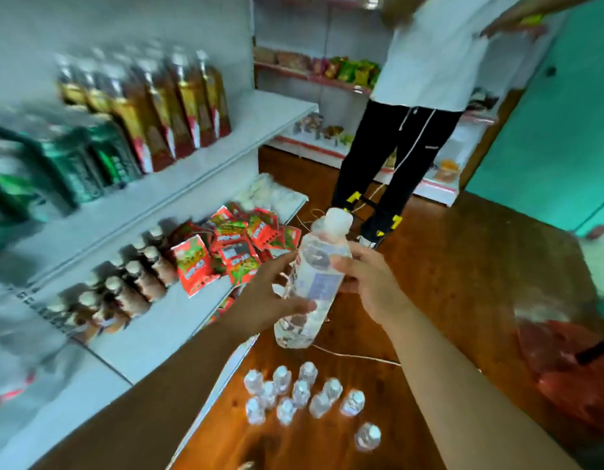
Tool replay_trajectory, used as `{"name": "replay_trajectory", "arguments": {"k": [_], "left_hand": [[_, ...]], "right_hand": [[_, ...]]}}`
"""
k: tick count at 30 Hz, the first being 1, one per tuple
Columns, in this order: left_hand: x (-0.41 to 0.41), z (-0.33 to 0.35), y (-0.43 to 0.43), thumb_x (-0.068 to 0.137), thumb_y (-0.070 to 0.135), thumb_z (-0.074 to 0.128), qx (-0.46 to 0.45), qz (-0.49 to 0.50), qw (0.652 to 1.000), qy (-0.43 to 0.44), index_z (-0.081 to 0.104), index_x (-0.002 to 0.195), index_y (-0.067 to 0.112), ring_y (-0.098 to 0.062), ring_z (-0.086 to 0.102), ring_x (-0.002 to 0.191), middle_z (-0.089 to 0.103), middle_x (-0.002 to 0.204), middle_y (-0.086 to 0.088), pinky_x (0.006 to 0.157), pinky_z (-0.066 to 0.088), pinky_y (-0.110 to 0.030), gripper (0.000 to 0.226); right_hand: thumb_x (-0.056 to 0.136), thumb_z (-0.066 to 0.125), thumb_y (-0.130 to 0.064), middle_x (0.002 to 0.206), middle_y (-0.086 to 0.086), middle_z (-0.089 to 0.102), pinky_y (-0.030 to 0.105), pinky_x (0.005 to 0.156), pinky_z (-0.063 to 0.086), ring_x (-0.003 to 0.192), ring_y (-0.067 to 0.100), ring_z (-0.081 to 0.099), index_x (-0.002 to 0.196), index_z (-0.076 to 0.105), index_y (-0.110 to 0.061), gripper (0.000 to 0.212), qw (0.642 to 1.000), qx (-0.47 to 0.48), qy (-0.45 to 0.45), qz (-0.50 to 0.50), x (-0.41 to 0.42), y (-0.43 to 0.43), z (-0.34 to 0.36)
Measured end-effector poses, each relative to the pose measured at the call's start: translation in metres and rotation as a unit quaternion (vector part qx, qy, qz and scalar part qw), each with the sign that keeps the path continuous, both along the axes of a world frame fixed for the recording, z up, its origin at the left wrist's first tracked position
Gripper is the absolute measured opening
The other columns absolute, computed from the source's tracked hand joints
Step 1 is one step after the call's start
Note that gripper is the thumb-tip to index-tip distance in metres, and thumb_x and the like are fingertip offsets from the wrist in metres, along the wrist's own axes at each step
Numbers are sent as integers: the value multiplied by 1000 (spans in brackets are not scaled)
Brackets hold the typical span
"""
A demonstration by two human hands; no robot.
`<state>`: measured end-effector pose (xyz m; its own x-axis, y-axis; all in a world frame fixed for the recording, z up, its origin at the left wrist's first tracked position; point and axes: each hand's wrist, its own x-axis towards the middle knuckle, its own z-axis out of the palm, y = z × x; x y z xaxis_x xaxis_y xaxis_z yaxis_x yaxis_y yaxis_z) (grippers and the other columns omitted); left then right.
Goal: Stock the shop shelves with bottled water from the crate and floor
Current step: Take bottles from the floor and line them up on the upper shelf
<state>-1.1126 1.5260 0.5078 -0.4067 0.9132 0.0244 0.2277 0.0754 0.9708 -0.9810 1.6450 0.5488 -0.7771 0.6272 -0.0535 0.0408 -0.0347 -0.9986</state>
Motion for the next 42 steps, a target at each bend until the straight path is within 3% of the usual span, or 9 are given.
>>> {"name": "replay_trajectory", "arguments": {"k": [4, 9, 11, 15, 18, 24, 30, 36, 42], "left_hand": [[-10, 41, -67, 59, 18, 86, 49, 93, 994, -10, 53, 101, 40, 13, 59, 90, 66, 96, 27, 75, 48, -14, 57], [-37, 72, -167, 44, 30, 85, 102, 259, 961, 2, 57, 104, 26, -9, 63, 94, 69, 102, 8, 84, 50, -28, 66], [-44, 84, -205, 41, 33, 85, 118, 358, 926, 22, 57, 98, 26, -10, 62, 88, 69, 97, 4, 82, 51, -31, 64], [-64, 111, -280, 49, 26, 90, 111, 537, 827, 123, 51, 89, 29, 6, 56, 70, 64, 85, 15, 65, 44, -12, 56], [-80, 132, -337, 55, 31, 88, 87, 619, 755, 196, 46, 93, 32, -4, 59, 75, 62, 85, 15, 66, 44, -20, 56], [-123, 140, -455, 45, 47, 82, 75, 677, 710, 181, 49, 97, 36, -16, 61, 93, 62, 105, 0, 79, 51, -35, 63], [-166, 121, -547, 61, 36, 78, 42, 708, 690, 143, 57, 121, 26, -17, 58, 105, 61, 114, -3, 93, 47, -35, 64], [-201, 111, -576, 76, 23, 74, -69, 761, 631, 137, 51, 130, 25, -23, 54, 104, 48, 111, -5, 91, 41, -27, 59], [-223, 98, -572, 89, 15, 56, -115, 775, 612, 112, 35, 141, 15, -24, 41, 130, 32, 148, -10, 104, 32, -27, 56]], "right_hand": [[63, 62, -26, 79, -13, 71, 25, 66, 52, 78, 9, 66, 91, 67, -25, 29, 993, 3, 38, 108, -42, -44, 42], [56, 67, -21, 78, -7, 71, 23, 62, 51, 72, 10, 67, 90, 63, -15, 35, 967, -33, 78, 239, -118, -123, 81], [60, 63, -19, 75, -9, 70, 23, 59, 50, 66, 5, 66, 90, 57, -16, 31, 956, -46, 98, 272, -147, -163, 90], [75, 66, 5, 62, -14, 68, 12, 56, 48, 61, -6, 61, 87, 54, -15, 26, 923, -5, 132, 362, -197, -258, 101], [75, 66, 9, 68, -10, 67, 16, 62, 50, 65, 3, 62, 90, 58, -18, 32, 903, 26, 148, 403, -231, -327, 116], [62, 76, -7, 96, 3, 70, 29, 74, 53, 85, 17, 66, 113, 54, -21, 57, 862, 46, 167, 476, -295, -449, 131], [74, 69, 5, 94, 2, 68, 43, 90, 50, 90, 20, 65, 101, 47, -29, 48, 847, 31, 147, 510, -359, -544, 109], [65, 69, 1, 107, 9, 66, 47, 93, 50, 102, 26, 62, 106, 48, -30, 55, 830, 16, 111, 547, -402, -595, 90], [53, 69, -13, 104, 0, 63, 51, 95, 48, 105, 25, 59, 102, 54, -31, 54, 839, 24, 98, 534, -439, -614, 74]]}}
